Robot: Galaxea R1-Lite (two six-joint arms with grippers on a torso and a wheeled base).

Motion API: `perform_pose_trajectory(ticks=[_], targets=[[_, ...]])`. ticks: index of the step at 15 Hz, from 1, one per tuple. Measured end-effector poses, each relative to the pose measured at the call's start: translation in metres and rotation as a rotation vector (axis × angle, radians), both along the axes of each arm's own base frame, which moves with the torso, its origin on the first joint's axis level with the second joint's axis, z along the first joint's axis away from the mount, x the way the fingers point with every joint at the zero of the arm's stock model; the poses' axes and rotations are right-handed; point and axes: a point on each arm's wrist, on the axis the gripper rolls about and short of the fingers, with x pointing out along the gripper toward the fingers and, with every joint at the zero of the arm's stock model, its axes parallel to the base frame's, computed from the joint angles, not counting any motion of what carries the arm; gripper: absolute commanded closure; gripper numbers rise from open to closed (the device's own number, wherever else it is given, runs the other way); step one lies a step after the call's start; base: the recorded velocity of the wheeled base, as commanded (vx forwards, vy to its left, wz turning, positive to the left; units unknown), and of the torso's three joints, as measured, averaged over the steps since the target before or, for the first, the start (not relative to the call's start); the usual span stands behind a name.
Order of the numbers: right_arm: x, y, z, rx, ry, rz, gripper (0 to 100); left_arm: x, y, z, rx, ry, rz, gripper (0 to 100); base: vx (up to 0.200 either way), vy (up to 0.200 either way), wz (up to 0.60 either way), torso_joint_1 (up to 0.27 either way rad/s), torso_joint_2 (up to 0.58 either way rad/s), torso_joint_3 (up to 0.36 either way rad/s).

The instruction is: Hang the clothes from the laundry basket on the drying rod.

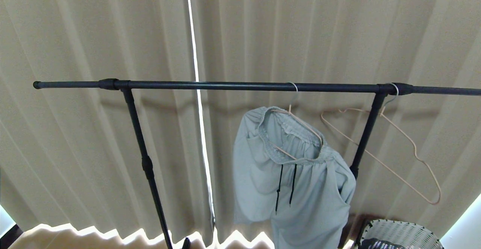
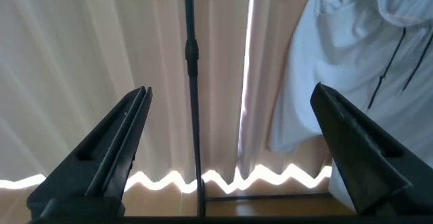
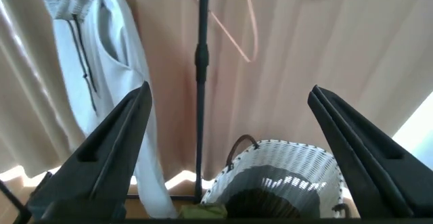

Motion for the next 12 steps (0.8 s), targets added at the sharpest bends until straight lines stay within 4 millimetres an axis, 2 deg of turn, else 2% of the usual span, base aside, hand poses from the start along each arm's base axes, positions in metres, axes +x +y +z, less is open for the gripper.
perform_pose_trajectory(ticks=[3, 4, 8, 11, 12], targets=[[-0.0002, 0.0045, 0.0, -0.036, -0.003, 0.204, 0, -0.0005, -0.0003, -0.0001, 0.001, -0.007, -0.009, 0, 0.0, 0.0, 0.0, 0.0, 0.0, 0.0], [-0.0001, 0.0047, 0.0, -0.044, -0.006, 0.212, 0, -0.0005, -0.0003, -0.0002, 0.001, -0.007, -0.009, 0, 0.0, 0.0, 0.0, 0.0, 0.0, 0.0], [0.0015, 0.0004, 0.0007, 0.004, -0.037, 0.017, 0, -0.0007, -0.0003, -0.0002, 0.002, -0.009, -0.01, 0, 0.0, 0.0, 0.0, 0.0, 0.0, 0.0], [0.0021, 0.0005, -0.0008, 0.011, -0.034, 0.023, 0, -0.0007, -0.0003, -0.0002, 0.002, -0.009, -0.01, 0, 0.0, 0.0, 0.0, 0.0, 0.0, 0.0], [0.0021, 0.0007, -0.0008, 0.016, -0.035, 0.029, 0, -0.0007, -0.0003, -0.0002, 0.001, -0.009, -0.01, 0, -0.2, 0.0, 0.0, 0.002, 0.0, 0.002]])
